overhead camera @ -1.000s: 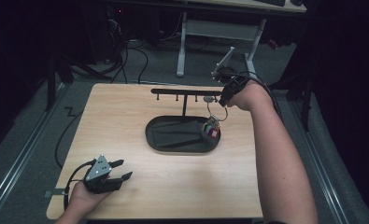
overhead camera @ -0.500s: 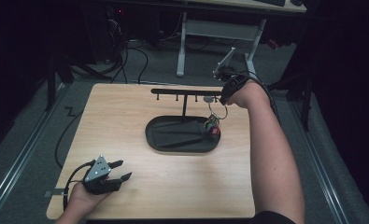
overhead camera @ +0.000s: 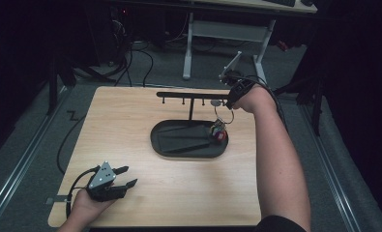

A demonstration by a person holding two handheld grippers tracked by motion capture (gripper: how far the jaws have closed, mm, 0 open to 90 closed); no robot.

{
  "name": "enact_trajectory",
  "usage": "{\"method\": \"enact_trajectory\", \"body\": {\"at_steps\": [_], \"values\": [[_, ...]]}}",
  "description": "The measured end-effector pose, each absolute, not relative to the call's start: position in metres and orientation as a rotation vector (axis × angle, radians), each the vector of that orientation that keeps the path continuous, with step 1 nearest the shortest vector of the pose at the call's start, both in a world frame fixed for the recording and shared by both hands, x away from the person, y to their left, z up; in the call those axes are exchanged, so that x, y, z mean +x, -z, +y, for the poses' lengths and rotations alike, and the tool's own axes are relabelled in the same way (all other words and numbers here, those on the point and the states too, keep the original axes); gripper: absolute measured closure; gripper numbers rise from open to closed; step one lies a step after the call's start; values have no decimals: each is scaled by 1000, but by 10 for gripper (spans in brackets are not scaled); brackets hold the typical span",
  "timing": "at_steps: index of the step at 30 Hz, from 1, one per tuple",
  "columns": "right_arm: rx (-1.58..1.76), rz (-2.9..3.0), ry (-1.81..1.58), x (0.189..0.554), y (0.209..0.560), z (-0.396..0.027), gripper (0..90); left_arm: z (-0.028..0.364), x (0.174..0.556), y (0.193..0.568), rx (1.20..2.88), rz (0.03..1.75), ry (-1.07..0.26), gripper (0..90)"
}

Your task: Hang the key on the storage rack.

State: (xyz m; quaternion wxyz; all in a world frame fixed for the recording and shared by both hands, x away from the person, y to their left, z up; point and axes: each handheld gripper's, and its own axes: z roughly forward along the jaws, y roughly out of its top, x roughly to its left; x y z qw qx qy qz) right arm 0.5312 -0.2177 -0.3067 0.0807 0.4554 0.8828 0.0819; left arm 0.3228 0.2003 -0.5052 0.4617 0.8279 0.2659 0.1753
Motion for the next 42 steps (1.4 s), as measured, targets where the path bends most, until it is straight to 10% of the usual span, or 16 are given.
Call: {"method": "enact_trajectory", "body": {"at_steps": [14,28,42], "values": [[1360,2604,-269,533,310,-215,864,200,322,504,2033,651,-430,434],[1359,2419,-418,486,305,-223,526,195,322,506,2053,636,-427,431],[1280,2192,-686,385,402,-246,351,191,322,510,2075,641,-422,422]]}}
